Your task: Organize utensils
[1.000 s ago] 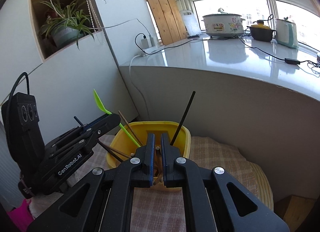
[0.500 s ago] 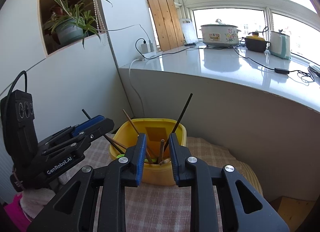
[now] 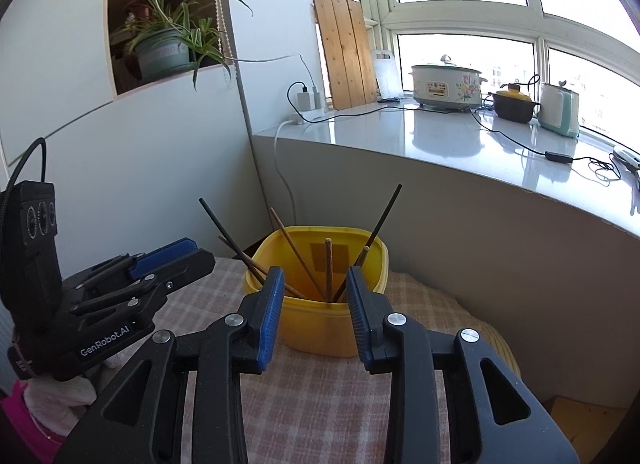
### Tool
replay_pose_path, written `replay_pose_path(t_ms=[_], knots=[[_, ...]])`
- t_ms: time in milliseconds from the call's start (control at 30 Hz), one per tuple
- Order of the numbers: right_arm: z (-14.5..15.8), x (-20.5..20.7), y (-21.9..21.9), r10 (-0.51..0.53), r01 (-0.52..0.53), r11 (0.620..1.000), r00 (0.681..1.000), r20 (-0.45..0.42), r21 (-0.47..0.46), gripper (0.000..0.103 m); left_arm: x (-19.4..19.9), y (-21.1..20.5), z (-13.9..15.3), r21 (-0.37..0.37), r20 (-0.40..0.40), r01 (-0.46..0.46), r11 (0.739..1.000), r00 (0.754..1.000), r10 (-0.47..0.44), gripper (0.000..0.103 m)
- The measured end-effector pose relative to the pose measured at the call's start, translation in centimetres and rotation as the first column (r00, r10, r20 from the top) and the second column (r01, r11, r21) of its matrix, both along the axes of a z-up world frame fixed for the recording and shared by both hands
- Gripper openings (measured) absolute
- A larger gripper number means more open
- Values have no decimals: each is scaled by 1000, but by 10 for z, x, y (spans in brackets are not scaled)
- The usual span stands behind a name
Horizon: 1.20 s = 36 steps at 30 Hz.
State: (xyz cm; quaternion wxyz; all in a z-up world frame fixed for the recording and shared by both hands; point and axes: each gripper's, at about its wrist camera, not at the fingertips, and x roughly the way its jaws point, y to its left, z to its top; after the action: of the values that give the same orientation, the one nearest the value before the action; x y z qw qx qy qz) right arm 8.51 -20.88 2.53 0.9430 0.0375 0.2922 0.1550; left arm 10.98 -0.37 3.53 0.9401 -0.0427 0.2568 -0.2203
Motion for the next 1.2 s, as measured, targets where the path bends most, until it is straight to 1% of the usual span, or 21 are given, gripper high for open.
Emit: replay_pose_path(t_ms=[33, 67, 100, 133, 200, 233, 267, 300, 333, 367, 400, 467, 533, 667, 800, 967, 1200], knots=[[0, -3, 0, -6, 6, 1000, 1000, 6, -1, 44, -4, 2, 0, 0, 3, -1, 1000, 1000, 1, 40], [-1, -6, 0, -13, 13, 1000, 1000, 12, -3, 44, -10, 4, 0, 2, 8, -4, 1000, 1000, 4, 45], [-1, -9, 0, -18, 18, 1000, 1000, 16, -6, 44, -15, 5, 1, 8, 12, -8, 1000, 1000, 8, 51], [-2, -12, 0, -28, 28, 1000, 999, 22, -9, 44, -20, 6, 1, 14, 19, -12, 1000, 1000, 12, 56], [-3, -16, -1, -49, 50, 999, 998, 28, -9, 47, -29, 9, 2, 26, 32, -24, 999, 999, 23, 71], [-4, -17, -2, -61, 61, 998, 998, 30, -5, 52, -33, 11, 2, 31, 38, -30, 999, 999, 29, 74], [-5, -19, -3, -69, 70, 998, 997, 30, -2, 57, -36, 12, 3, 34, 43, -36, 999, 998, 34, 81], [-6, -19, -4, -79, 79, 997, 996, 32, -2, 59, -40, 14, 4, 34, 48, -43, 998, 998, 41, 87], [-7, -20, -4, -90, 90, 996, 995, 36, -5, 59, -43, 15, 4, 36, 52, -53, 998, 997, 51, 91], [-7, -21, -4, -102, 102, 995, 994, 41, -13, 60, -47, 17, 4, 40, 56, -65, 997, 996, 63, 99], [-7, -21, -4, -114, 115, 993, 992, 46, -20, 63, -49, 18, 5, 45, 60, -79, 996, 995, 76, 103], [-7, -25, -6, -136, 138, 990, 989, 63, -29, 75, -53, 21, 4, 63, 61, -109, 992, 993, 105, 103], [-7, -28, -7, -156, 159, 987, 985, 81, -39, 79, -55, 23, 2, 76, 56, -130, 989, 990, 126, 103], [-8, -31, -9, -187, 193, 979, 977, 104, -57, 82, -55, 27, -5, 93, 17, -160, 983, 987, 159, 103], [-12, -33, -10, -209, 217, 974, 972, 105, -67, 83, -57, 31, -11, 103, 3, -179, 978, 984, 180, 103], [-18, -34, -15, -234, 240, 969, 968, 94, -60, 83, -61, 32, -12, 120, 16, -192, 974, 981, 192, 103], [-18, -35, -16, -246, 253, 966, 964, 96, -60, 83, -63, 32, -9, 134, 29, -208, 969, 978, 206, 103]])
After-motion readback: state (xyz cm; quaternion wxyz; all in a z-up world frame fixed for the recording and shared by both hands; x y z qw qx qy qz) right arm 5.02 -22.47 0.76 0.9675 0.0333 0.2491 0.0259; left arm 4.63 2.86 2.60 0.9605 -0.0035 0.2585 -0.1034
